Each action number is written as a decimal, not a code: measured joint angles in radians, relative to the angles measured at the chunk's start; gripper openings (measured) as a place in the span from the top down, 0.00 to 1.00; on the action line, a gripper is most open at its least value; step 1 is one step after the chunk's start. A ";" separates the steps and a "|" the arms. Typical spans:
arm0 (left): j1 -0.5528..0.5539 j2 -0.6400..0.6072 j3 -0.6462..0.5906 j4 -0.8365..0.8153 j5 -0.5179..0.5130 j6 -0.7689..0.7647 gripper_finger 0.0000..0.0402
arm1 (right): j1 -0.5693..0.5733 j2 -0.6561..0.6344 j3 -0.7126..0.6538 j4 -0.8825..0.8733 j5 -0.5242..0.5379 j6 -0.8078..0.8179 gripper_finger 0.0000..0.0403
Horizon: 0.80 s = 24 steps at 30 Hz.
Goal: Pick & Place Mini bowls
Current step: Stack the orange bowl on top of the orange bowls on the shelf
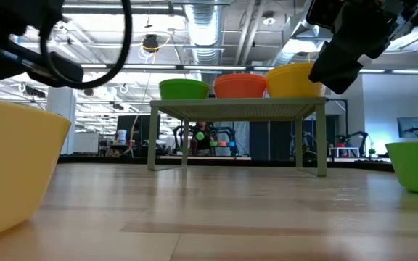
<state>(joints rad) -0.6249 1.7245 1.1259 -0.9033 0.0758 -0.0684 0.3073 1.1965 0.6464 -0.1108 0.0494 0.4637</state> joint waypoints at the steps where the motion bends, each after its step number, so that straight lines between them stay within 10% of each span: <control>1: 0.006 0.000 0.000 0.000 -0.006 0.001 0.95 | 0.000 0.000 0.000 0.000 0.000 0.000 0.80; 24: 0.162 -0.248 -0.001 -0.011 -0.174 0.004 0.99 | 0.000 0.000 0.000 0.000 0.000 0.000 0.80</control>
<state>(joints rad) -0.4625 1.4761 1.1248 -0.9147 -0.0979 -0.0647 0.3073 1.1961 0.6464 -0.1104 0.0494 0.4633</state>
